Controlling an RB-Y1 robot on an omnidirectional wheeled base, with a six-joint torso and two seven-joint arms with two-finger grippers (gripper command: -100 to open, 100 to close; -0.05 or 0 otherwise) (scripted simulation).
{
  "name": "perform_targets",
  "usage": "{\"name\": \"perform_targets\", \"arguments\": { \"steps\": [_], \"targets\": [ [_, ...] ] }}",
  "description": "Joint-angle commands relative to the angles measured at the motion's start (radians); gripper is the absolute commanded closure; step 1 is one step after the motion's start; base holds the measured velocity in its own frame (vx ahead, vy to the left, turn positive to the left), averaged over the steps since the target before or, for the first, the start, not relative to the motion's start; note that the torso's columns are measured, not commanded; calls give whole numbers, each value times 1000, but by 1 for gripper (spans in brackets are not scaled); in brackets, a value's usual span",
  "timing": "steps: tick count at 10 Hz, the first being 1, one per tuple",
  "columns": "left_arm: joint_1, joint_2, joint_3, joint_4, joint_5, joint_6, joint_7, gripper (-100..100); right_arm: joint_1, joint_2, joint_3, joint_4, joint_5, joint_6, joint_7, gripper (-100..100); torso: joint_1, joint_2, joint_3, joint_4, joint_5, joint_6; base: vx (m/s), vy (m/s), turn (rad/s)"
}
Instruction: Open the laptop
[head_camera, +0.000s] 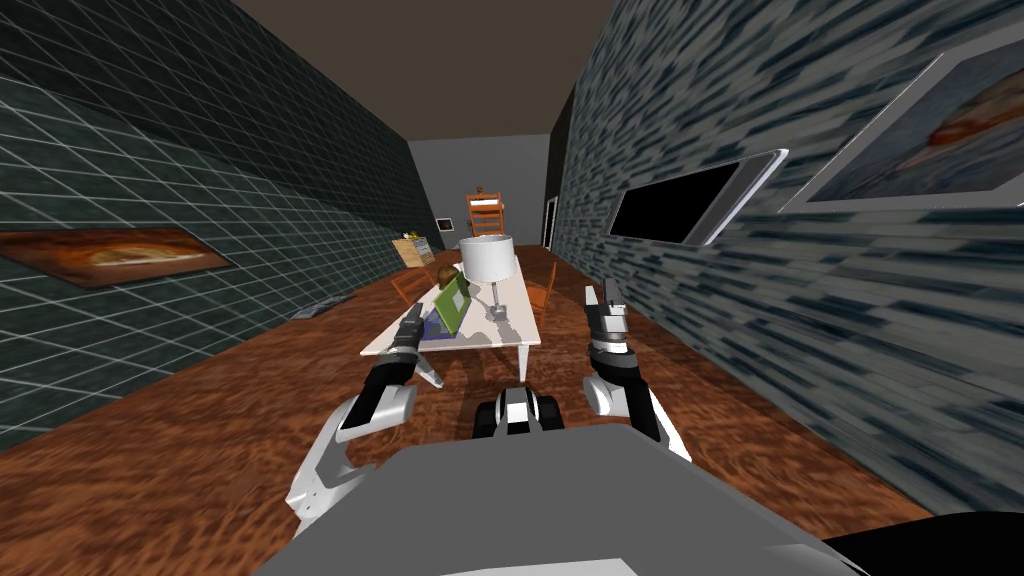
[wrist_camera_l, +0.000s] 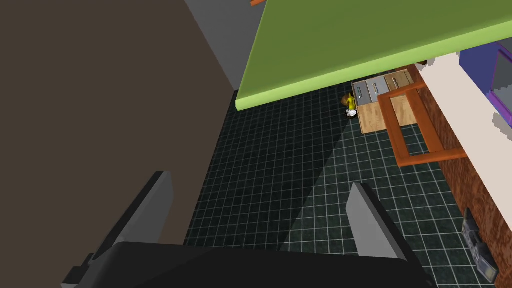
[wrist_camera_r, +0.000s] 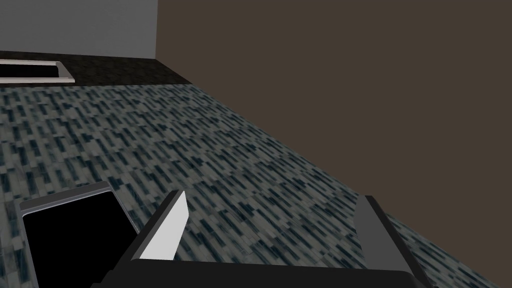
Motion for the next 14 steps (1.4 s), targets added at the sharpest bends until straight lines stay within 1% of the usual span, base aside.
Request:
{"name": "perform_targets", "arguments": {
  "steps": [1, 4, 8, 9, 10, 11, 12, 13, 14],
  "targets": [
    [-19, 26, 15, -1, -15, 78, -15, -100, 0, 0, 0, 0, 0, 0, 0, 0, -1, 1, 1, 0, 0, 0, 54, -88, 10],
    [-38, 48, 30, 2, -32, 155, -31, -100, 0, 0, 0, 0, 0, 0, 0, 0, 0, 0, 0, 0, 0, 0, 63, -78, 9],
    [-59, 72, 46, 6, -50, 236, -49, -100, 0, 0, 0, 0, 0, 0, 0, 0, 1, 1, 1, 0, 0, 0, 47, -55, 8],
    [-52, 68, 44, 1, -46, 221, -45, -100, 0, 0, 0, 0, 0, 0, 0, 0, 0, 1, 0, 0, 0, 0, 20, -25, 4],
    [-49, 73, 49, -27, -43, 253, -45, -100, 0, 0, 0, 0, 0, 0, 0, 0, 1, 1, 1, 0, 0, 0, 116, 14, -40],
    [-53, 71, 47, -13, -45, 239, -46, -100, 0, 0, 0, 0, 0, 0, 0, 0, 2, -4, -2, -1, 1, 0, 74, 12, -11],
    [-53, 72, 47, -16, -44, 243, -46, 100, 0, 0, 0, 0, 0, 0, 0, 0, 1, -1, -1, -1, 0, 0, 10, 2, 6],
    [-47, 54, 46, -41, -13, 279, -15, 100, 0, 0, 0, 0, 0, 0, 0, 0, -1, 3, 2, 1, 0, 0, 32, 75, 17],
    [-44, 44, 45, -54, 3, 296, 0, 100, 0, 0, 0, 0, 0, 0, 0, 0, 3, 2, 1, 1, 1, -1, 20, 120, 6]
  ]
}}
